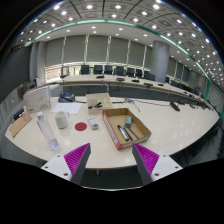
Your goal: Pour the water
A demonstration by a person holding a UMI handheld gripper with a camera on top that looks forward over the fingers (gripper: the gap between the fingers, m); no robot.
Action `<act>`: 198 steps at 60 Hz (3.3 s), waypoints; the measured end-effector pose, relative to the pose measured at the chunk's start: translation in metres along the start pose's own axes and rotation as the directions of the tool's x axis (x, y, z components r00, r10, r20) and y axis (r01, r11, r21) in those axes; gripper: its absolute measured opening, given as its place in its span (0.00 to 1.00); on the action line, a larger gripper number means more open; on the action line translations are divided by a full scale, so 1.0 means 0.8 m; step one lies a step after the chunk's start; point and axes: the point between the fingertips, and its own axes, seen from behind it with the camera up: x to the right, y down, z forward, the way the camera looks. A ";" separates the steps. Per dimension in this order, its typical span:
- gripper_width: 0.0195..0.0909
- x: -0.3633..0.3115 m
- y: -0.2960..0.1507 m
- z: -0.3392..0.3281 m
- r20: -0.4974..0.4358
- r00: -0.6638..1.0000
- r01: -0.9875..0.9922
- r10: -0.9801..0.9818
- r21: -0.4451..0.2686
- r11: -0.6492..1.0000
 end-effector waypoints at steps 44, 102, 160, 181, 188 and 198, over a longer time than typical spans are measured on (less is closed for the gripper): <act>0.93 -0.359 0.064 0.085 0.224 0.970 0.082 -0.091 0.045 0.996; 0.24 -0.396 -0.025 0.225 0.008 0.998 0.057 -0.060 0.207 0.977; 0.24 -0.260 -0.222 0.431 -0.434 -0.296 0.948 -0.851 -0.242 -0.207; 0.24 -0.265 -0.237 0.432 -0.449 -0.341 0.936 -0.826 -0.242 -0.255; 0.24 -0.268 -0.242 0.421 -0.454 -0.147 0.986 -0.879 -0.132 -0.097; 0.24 -0.272 -0.263 0.390 -0.411 0.325 0.945 -0.852 0.099 0.313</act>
